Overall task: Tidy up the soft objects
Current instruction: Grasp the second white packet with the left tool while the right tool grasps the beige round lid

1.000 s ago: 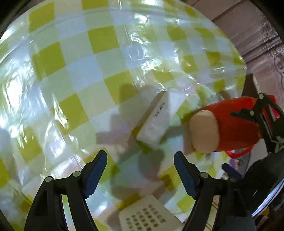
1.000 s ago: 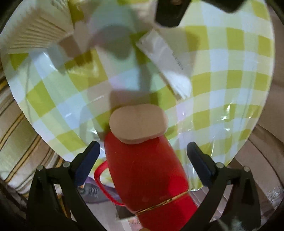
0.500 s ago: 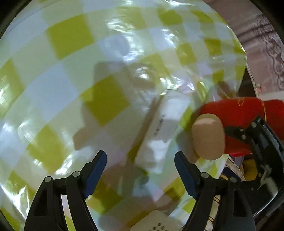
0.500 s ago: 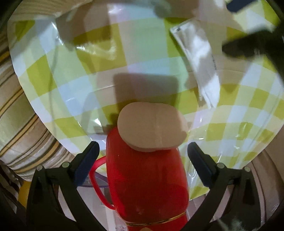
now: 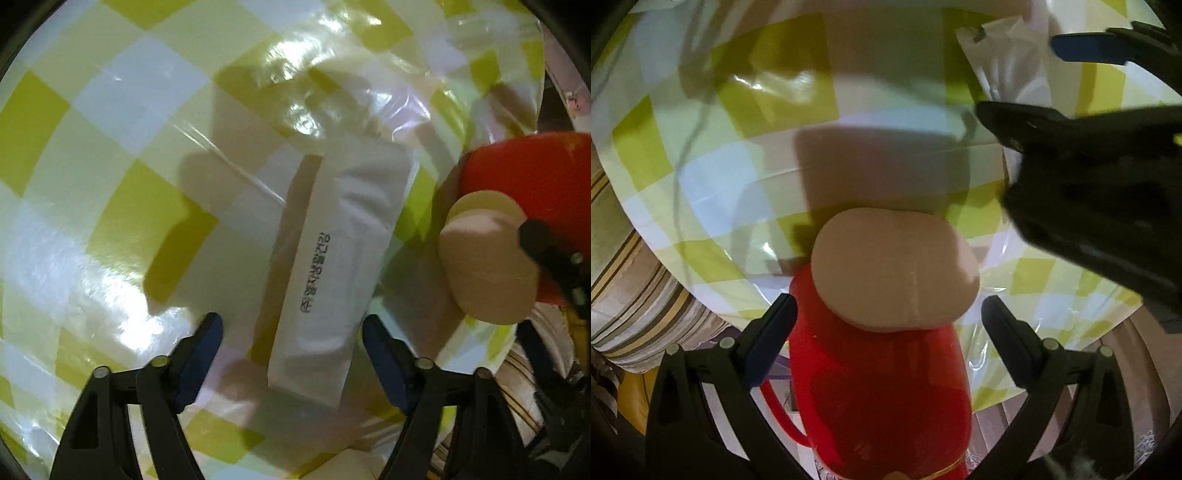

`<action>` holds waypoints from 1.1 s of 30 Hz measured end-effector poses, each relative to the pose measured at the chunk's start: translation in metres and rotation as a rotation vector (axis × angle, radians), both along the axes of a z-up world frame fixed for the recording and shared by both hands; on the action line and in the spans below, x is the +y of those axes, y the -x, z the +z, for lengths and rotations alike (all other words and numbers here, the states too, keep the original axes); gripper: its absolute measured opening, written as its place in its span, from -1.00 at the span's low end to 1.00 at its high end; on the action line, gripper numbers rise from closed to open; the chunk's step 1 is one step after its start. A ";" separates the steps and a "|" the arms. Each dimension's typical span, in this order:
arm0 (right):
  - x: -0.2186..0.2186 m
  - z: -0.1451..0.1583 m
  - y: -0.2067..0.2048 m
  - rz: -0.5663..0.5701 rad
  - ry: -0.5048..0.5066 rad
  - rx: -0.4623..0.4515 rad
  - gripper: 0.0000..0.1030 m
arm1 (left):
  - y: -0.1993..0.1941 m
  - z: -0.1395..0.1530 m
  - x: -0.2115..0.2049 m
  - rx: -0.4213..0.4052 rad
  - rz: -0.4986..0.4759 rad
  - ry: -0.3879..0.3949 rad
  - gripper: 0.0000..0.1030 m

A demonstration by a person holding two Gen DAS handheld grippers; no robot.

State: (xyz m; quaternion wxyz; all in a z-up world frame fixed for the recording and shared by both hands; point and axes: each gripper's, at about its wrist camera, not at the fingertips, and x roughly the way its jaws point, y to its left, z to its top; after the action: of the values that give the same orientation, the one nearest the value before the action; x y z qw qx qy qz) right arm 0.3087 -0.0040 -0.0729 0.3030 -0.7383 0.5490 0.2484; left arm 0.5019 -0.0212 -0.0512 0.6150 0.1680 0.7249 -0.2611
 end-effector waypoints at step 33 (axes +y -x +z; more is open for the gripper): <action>0.015 -0.008 0.000 0.017 -0.096 -0.153 0.69 | 0.003 0.050 0.051 -0.194 0.230 0.056 -0.07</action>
State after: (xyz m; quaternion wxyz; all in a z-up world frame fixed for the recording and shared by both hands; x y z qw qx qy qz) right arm 0.3084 0.0111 -0.0809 0.3768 -0.7445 0.5054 0.2198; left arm 0.4987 0.0301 -0.0016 0.7123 0.0911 0.6690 -0.1918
